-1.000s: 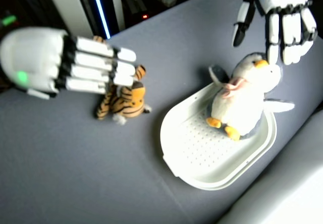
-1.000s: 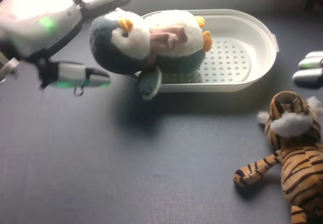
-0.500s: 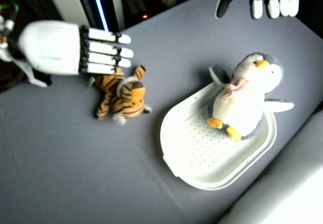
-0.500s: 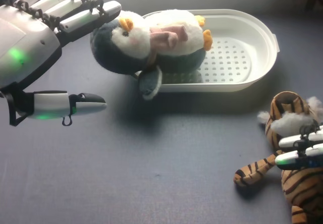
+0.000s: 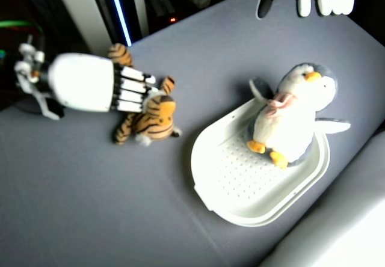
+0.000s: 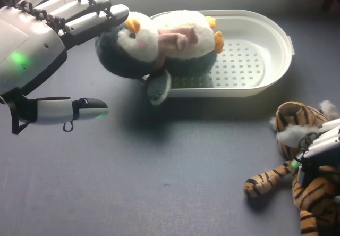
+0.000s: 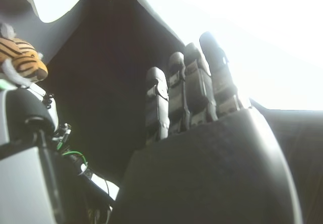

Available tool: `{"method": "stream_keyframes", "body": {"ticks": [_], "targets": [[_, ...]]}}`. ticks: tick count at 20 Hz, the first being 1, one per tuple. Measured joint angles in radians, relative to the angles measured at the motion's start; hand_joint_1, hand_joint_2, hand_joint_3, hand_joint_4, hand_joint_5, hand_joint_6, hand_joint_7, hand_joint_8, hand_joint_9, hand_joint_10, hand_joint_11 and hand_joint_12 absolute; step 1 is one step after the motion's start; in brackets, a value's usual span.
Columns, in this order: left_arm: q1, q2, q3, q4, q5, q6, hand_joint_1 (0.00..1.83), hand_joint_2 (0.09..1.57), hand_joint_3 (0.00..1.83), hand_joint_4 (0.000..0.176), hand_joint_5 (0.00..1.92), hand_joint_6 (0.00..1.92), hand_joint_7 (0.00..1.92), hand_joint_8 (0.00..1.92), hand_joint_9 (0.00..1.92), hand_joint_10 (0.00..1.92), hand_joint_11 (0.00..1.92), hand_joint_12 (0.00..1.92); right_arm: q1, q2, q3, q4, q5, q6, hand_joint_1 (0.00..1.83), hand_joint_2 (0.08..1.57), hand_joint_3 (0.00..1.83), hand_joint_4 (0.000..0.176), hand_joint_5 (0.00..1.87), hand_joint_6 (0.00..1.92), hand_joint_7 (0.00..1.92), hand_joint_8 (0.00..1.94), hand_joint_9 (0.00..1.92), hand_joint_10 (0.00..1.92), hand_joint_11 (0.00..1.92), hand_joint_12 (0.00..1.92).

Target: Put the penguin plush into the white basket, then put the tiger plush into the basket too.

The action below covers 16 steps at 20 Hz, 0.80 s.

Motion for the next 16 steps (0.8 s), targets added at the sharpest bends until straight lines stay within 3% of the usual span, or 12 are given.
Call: {"method": "stream_keyframes", "body": {"ticks": [1,2,3,5,6,7,8,9,11,14,15,16], "targets": [[0.0,0.0,0.0,0.0,-0.001,-0.005,0.75,0.93,0.0,0.076,0.29,0.0,0.26,0.0,0.21,0.0,0.0,0.6,0.001,-0.003,0.004,0.01,0.001,0.001,1.31,1.22,0.0,0.0,0.89,1.12,0.64,1.45,0.72,1.4,0.58,1.42],[0.0,0.0,0.0,0.005,-0.002,-0.01,0.74,0.93,0.0,0.079,0.29,0.0,0.25,0.0,0.2,0.0,0.0,0.56,0.001,-0.005,0.005,0.031,0.005,0.0,1.33,1.23,0.0,0.0,0.87,1.16,0.62,1.46,0.68,1.55,0.64,1.5],[0.011,0.0,0.0,0.004,-0.01,-0.015,0.72,0.92,0.0,0.087,0.3,0.0,0.27,0.0,0.23,0.01,0.0,0.64,0.001,-0.005,0.005,0.056,0.017,-0.006,1.33,1.23,0.0,0.0,0.75,1.41,0.67,1.33,0.75,1.48,0.69,1.47],[0.016,0.0,0.0,0.004,-0.011,-0.019,0.72,0.92,0.0,0.088,0.3,0.0,0.28,0.0,0.24,0.01,0.0,0.66,0.0,0.003,0.002,0.101,0.047,-0.024,1.33,1.24,0.0,0.0,0.74,1.47,0.65,1.3,0.73,1.52,0.7,1.48],[0.016,0.0,0.0,0.003,-0.014,-0.021,0.72,0.92,0.0,0.091,0.3,0.0,0.28,0.0,0.24,0.01,0.0,0.67,0.0,0.022,-0.011,0.13,0.064,-0.04,1.34,1.22,0.0,0.0,0.75,1.45,0.71,1.21,0.77,1.47,0.71,1.46],[0.017,0.001,0.0,0.0,-0.018,-0.021,0.72,0.92,0.0,0.092,0.31,0.0,0.28,0.0,0.24,0.01,0.0,0.67,0.001,0.04,-0.021,0.148,0.087,-0.056,1.21,1.23,0.0,0.0,0.8,1.43,0.71,1.23,0.68,1.2,0.66,1.42],[0.019,0.001,0.0,-0.005,-0.022,-0.021,0.72,0.92,0.0,0.088,0.31,0.0,0.29,0.0,0.25,0.01,0.0,0.7,0.008,0.056,-0.026,0.185,0.153,-0.085,1.31,1.21,0.0,0.0,0.85,1.31,0.7,1.25,0.73,1.37,0.64,1.31],[0.025,0.0,0.0,-0.006,-0.026,-0.021,0.74,0.93,0.0,0.094,0.3,0.0,0.28,0.0,0.25,0.0,0.0,0.71,0.023,0.058,-0.026,0.235,0.215,-0.103,1.21,1.21,0.0,0.0,0.89,1.19,0.72,1.35,0.65,1.3,0.54,1.45],[0.025,0.0,-0.004,-0.002,-0.023,-0.022,0.75,0.93,0.0,0.091,0.31,0.0,0.28,0.0,0.25,0.0,0.0,0.71,0.072,0.048,-0.005,0.278,0.299,-0.135,1.32,1.18,0.0,0.0,0.94,1.14,0.79,1.23,0.69,1.37,0.48,1.4],[0.025,0.0,-0.004,-0.009,-0.023,-0.022,0.79,0.91,0.0,0.078,0.34,0.01,0.31,0.01,0.28,0.01,0.0,0.73,0.2,-0.008,0.046,0.311,0.314,-0.182,1.34,1.21,0.0,0.0,0.94,1.17,0.69,1.53,0.66,1.3,0.49,1.31],[0.025,0.0,-0.004,-0.009,-0.024,-0.022,0.8,0.91,0.0,0.071,0.35,0.0,0.31,0.0,0.29,0.01,0.0,0.78,0.267,-0.039,0.072,0.299,0.306,-0.202,1.37,1.13,0.01,0.0,0.96,1.07,0.78,1.35,0.96,1.01,0.81,1.31],[0.027,-0.001,-0.004,-0.01,-0.024,-0.022,0.8,0.91,0.0,0.071,0.35,0.0,0.31,0.0,0.29,0.01,0.0,0.78,0.314,-0.063,0.095,0.289,0.284,-0.216,1.37,1.13,0.01,0.0,0.96,1.07,0.78,1.35,0.96,1.01,0.81,1.31]]}}
